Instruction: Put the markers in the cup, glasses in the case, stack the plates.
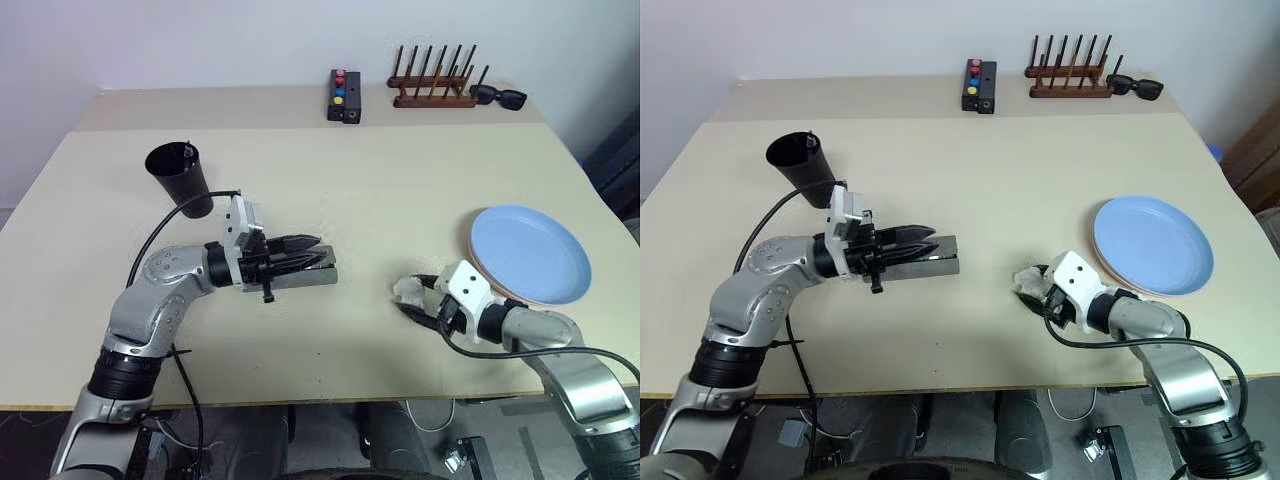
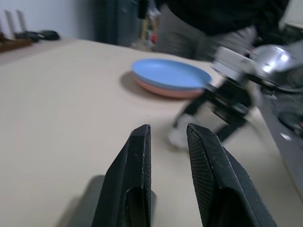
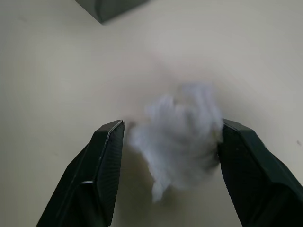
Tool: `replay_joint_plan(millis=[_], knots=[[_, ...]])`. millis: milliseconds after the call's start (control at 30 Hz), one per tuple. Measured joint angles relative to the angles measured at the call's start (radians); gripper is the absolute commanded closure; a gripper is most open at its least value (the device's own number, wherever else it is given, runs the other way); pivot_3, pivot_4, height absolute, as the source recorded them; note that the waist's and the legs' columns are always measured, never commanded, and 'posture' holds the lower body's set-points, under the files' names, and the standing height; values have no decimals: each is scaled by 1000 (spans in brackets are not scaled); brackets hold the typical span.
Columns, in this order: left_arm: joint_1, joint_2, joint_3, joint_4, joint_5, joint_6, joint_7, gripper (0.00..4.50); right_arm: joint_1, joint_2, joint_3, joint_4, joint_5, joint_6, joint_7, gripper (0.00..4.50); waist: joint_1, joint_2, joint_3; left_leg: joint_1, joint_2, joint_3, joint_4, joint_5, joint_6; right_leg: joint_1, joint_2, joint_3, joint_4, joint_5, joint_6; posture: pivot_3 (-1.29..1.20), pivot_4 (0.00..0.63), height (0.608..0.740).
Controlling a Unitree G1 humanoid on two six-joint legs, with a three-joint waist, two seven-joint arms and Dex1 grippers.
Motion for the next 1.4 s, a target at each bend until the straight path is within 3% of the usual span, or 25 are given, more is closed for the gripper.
replay_joint_plan(millis=[133, 300, 467, 600, 767, 867, 1067, 1400], knots=[[8, 18, -3, 0, 0, 9, -32, 3337, 3, 1, 0, 0, -1, -11, 0, 4471, 1, 0, 0, 0, 0, 0, 0, 0, 0, 0, 0, 0, 0, 0, 0, 0, 150, 739], [13, 18, -5, 29, 12, -20, -66, 3337, 2, 1, -19, -10, 1, -14, -4, 4471, 1, 0, 0, 0, 0, 0, 0, 0, 0, 0, 0, 0, 0, 0, 0, 0, 150, 739], [24, -5, -6, 65, 31, -66, -73, 3337, -52, -22, -151, -9, -3, -27, -50, 4471, 1, 0, 0, 0, 0, 0, 0, 0, 0, 0, 0, 0, 0, 0, 0, 0, 150, 739], [24, -8, -19, 66, 49, -85, -83, 3337, -136, -89, -269, 99, -56, -30, -131, 4471, 3, 0, 0, 0, 0, 0, 0, 0, 0, 0, 0, 0, 0, 0, 0, 0, 150, 739], [21, -22, -47, 66, 66, -99, -84, 3337, -138, -129, -266, 266, -145, -37, -171, 4471, 2, 0, 0, -1, 0, 0, 0, 0, 0, 0, 0, 0, -1, 0, 0, 0, 150, 739], [14, -28, -53, 63, 66, -98, -81, 3337, -131, -130, -262, 323, -164, -35, -176, 3358, -2, 1, 0, 0, 0, 0, 0, 0, 0, 0, 0, 0, -1, 0, 0, 0, 150, 739], [14, -31, -71, 38, 65, -87, -70, 3337, -94, -139, -267, 325, -169, -67, -166, 408, 0, 1, 0, 0, 0, 0, 0, 0, 0, 0, 0, 0, 0, 0, 0, 0, 150, 739], [-3, -43, -81, 37, 64, -67, -63, 3337, 69, -144, -473, 222, -17, -148, -33, 408, 1, 1, 0, 0, 0, 0, 0, 0, 0, 1, 0, 0, 0, 0, 0, 0, 150, 739]])
